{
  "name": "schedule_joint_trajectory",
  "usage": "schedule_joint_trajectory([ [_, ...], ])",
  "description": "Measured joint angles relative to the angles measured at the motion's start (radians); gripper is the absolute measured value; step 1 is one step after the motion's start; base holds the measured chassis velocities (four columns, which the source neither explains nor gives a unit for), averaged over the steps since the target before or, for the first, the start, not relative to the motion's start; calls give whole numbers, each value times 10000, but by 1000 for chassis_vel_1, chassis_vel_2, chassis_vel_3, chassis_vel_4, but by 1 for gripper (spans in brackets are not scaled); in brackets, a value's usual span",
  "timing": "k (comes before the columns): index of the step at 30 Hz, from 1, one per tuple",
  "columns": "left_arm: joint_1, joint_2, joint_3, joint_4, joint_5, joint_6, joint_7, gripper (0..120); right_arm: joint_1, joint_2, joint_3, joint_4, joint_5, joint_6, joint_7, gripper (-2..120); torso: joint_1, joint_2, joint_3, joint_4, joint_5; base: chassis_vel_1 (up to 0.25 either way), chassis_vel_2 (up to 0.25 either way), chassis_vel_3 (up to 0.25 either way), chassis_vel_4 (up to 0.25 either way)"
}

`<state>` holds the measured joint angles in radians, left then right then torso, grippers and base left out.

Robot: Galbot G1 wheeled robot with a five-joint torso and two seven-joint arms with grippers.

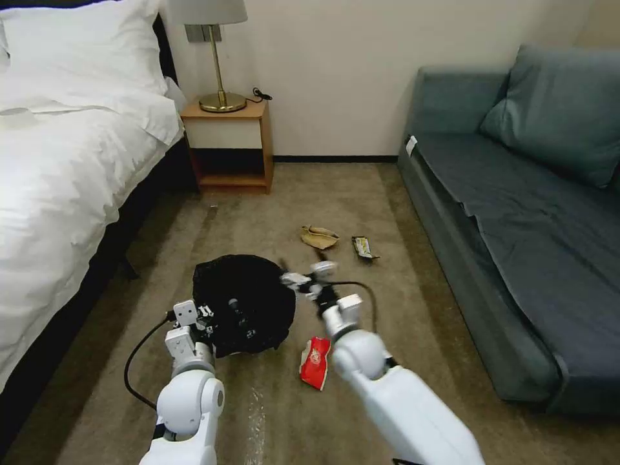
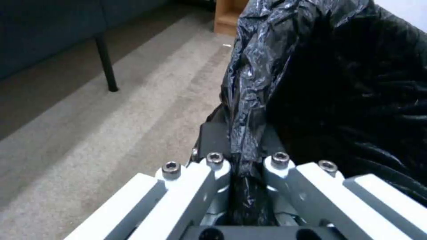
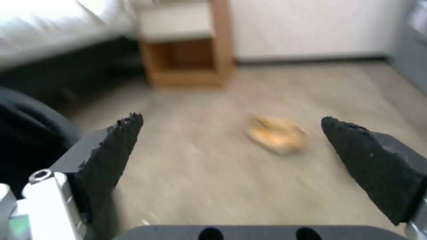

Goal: Pick up the trash bin, then pick up the garbage on the floor and place it into the trash bin.

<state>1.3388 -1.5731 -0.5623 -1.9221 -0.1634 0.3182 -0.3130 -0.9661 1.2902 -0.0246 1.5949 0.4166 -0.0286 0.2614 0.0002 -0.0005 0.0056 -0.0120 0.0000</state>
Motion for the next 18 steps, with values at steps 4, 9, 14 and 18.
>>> schedule_joint_trajectory([
  [4, -36, 11, -37, -15, -100, -11, 7, 3, -669, -258, 300, -105, 311, -595, 512, 100, -1, 0, -1, -3, 0, 0, 0, 0, 0],
  [9, -55, 18, -65, -140, -120, -6, 7, 3, -1010, -379, -19, -567, 571, -659, -69, 100, 0, 0, -1, 0, 0, 0, 0, 0, 0],
  [14, 118, -33, -144, -298, -108, 5, 9, 3, -936, -740, -1085, -941, 1901, -795, -939, 100, -1, 0, -1, 0, -2, 0, 0, 0, 0],
  [18, 198, -72, -181, -314, -89, -22, 20, 3, -724, -924, -1555, -857, 2685, -1203, -889, 100, -1, 0, -1, 0, -2, 0, 0, 0, 0],
])
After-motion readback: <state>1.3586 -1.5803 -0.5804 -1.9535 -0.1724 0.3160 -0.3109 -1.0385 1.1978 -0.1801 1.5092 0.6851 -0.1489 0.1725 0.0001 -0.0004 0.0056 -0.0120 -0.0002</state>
